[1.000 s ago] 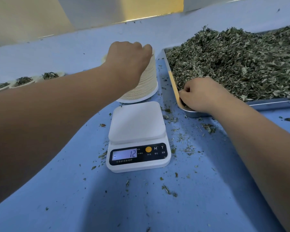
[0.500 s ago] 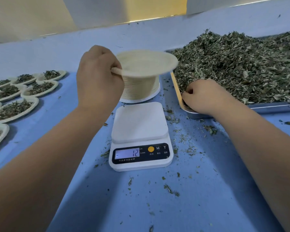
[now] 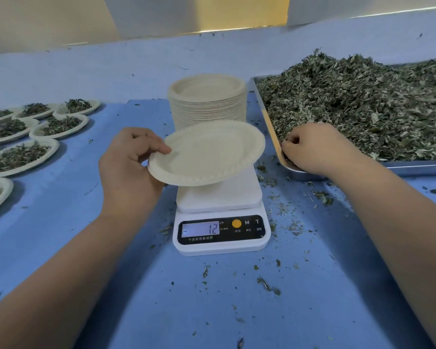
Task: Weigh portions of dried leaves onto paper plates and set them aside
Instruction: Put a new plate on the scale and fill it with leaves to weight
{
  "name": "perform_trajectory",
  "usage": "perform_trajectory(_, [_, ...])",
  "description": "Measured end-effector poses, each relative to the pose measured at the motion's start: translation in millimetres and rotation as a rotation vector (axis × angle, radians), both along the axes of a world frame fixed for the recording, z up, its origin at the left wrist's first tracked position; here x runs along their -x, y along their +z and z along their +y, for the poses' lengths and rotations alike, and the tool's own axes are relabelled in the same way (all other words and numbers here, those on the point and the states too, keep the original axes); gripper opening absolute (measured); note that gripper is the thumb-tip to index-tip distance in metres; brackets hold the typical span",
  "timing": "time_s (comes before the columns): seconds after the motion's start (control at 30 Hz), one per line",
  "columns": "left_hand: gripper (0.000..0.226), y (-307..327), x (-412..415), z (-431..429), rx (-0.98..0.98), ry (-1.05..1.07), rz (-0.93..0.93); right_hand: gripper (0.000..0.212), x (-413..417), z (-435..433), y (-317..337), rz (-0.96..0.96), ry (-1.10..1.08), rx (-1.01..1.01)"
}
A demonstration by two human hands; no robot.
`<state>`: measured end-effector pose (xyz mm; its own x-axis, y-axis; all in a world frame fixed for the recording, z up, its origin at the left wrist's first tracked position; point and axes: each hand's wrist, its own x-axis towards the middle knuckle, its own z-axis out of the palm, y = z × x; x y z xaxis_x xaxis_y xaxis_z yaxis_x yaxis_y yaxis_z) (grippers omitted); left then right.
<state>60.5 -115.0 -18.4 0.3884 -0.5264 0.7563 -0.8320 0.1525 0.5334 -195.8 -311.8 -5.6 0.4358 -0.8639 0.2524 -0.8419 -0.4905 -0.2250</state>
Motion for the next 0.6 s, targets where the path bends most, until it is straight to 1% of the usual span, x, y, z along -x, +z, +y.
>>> perform_trajectory(0.07, [0.033,-5.9,-3.1,1.9,-0.013,-0.006,0.056,0.036,0.1,-0.5,-0.3,0.004,0.005,0.019])
perform_trajectory(0.17, [0.035,-10.6,-2.8,3.6,-0.022,-0.036,0.164,0.03,0.8,-0.7,-1.2,-0.034,0.002,0.038])
perform_trajectory(0.3, [0.036,-15.6,-2.3,4.4,-0.064,-0.065,0.174,0.021,2.4,-1.8,-3.1,-0.08,-0.005,0.046])
perform_trajectory(0.37, [0.035,-16.3,-1.4,3.8,-0.086,-0.092,0.185,0.02,3.8,-1.0,-3.1,-0.087,-0.015,0.077])
perform_trajectory(0.4, [0.034,-16.4,-0.6,3.7,-0.098,-0.103,0.194,0.024,3.7,-0.4,-2.8,-0.088,-0.016,0.097])
perform_trajectory(0.47, [0.031,-16.1,0.2,4.1,-0.125,-0.116,0.236,0.039,0.6,2.8,0.5,-0.074,-0.009,0.084])
perform_trajectory(0.53, [0.032,-15.6,-0.7,4.7,-0.163,-0.115,0.301,0.054,-5.1,7.7,5.2,-0.022,-0.018,-0.027])
perform_trajectory(0.6, [0.038,-16.2,-2.7,4.6,-0.203,-0.093,0.344,0.066,-10.6,14.0,7.9,0.072,-0.039,-0.126])
